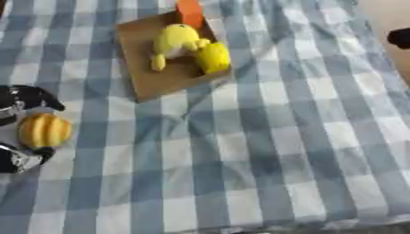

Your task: Pick up objects on the table and place them in the box.

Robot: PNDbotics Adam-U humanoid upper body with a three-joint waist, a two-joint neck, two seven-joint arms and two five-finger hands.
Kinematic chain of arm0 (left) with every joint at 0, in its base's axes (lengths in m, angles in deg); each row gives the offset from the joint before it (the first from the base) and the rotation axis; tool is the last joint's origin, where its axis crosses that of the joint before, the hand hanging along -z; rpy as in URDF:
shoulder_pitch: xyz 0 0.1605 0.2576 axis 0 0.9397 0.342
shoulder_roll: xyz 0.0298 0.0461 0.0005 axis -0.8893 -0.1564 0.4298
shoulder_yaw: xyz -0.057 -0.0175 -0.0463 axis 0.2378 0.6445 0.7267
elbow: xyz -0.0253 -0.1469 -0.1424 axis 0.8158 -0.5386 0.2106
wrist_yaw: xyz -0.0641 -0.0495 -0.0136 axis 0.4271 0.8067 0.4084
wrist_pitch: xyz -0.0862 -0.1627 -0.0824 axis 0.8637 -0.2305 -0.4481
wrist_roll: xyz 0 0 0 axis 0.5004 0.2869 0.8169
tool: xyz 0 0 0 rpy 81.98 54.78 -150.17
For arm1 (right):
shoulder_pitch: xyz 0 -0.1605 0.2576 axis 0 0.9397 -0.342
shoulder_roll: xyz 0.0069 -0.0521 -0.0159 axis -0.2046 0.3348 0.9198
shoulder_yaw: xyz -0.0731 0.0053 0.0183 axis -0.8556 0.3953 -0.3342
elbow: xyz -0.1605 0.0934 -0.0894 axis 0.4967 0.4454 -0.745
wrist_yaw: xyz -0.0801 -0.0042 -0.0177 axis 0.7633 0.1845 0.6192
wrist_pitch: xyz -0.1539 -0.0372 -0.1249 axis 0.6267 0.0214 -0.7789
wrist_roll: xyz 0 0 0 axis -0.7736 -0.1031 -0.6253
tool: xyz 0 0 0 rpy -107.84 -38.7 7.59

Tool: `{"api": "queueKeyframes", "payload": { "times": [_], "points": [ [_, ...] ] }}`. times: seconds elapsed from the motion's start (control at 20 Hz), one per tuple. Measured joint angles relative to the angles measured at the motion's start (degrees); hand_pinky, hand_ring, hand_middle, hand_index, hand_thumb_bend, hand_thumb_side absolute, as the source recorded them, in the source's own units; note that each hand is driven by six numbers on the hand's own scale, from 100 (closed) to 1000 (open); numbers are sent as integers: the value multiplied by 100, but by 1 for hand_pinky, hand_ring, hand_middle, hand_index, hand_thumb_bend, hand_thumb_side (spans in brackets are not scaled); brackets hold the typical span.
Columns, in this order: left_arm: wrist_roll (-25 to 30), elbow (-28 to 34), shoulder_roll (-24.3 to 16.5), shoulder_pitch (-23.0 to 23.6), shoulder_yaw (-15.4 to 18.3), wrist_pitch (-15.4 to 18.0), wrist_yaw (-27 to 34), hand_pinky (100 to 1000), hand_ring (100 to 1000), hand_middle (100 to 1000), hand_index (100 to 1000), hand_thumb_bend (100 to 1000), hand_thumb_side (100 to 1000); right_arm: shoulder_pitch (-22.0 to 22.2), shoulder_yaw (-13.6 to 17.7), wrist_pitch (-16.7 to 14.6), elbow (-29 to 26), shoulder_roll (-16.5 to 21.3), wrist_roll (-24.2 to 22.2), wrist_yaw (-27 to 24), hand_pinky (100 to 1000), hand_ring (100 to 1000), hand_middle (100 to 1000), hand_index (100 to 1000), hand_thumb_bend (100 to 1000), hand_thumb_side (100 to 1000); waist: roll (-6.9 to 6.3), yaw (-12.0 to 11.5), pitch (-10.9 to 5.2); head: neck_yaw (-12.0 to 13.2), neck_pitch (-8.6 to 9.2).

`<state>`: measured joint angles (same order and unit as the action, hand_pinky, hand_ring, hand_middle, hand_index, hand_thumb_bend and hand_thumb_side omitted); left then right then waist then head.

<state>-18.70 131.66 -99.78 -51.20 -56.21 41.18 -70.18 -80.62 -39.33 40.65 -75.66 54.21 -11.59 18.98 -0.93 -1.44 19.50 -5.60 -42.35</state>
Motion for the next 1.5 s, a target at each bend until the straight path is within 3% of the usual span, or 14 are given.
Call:
{"api": "queueKeyframes", "payload": {
  "times": [0.6,0.8,0.9,1.2,1.5],
  "points": [
    [-36,-583,153,-26,1,73,-323,914,893,851,906,336,236,46,-11,19,0,-126,-93,16,831,820,712,854,100,470,28,11,93,-1,63],
    [1,-733,223,-52,-9,104,-419,901,890,844,902,350,198,46,-34,28,0,-174,-127,32,833,821,712,855,100,461,31,33,122,-1,65],
    [13,-818,255,-90,-32,118,-531,896,888,839,899,361,225,45,-36,33,0,-203,-147,34,833,821,713,855,100,470,31,38,136,-1,66],
    [-35,-1048,367,-152,-64,204,-833,859,850,790,864,267,133,44,-39,59,0,-242,-206,35,835,822,713,856,100,470,32,49,159,-1,85],
    [-136,-1070,393,-158,-63,204,-863,835,811,749,832,123,160,44,-53,88,0,-261,-261,31,837,823,713,857,100,470,34,49,163,-2,89]
  ]
}}
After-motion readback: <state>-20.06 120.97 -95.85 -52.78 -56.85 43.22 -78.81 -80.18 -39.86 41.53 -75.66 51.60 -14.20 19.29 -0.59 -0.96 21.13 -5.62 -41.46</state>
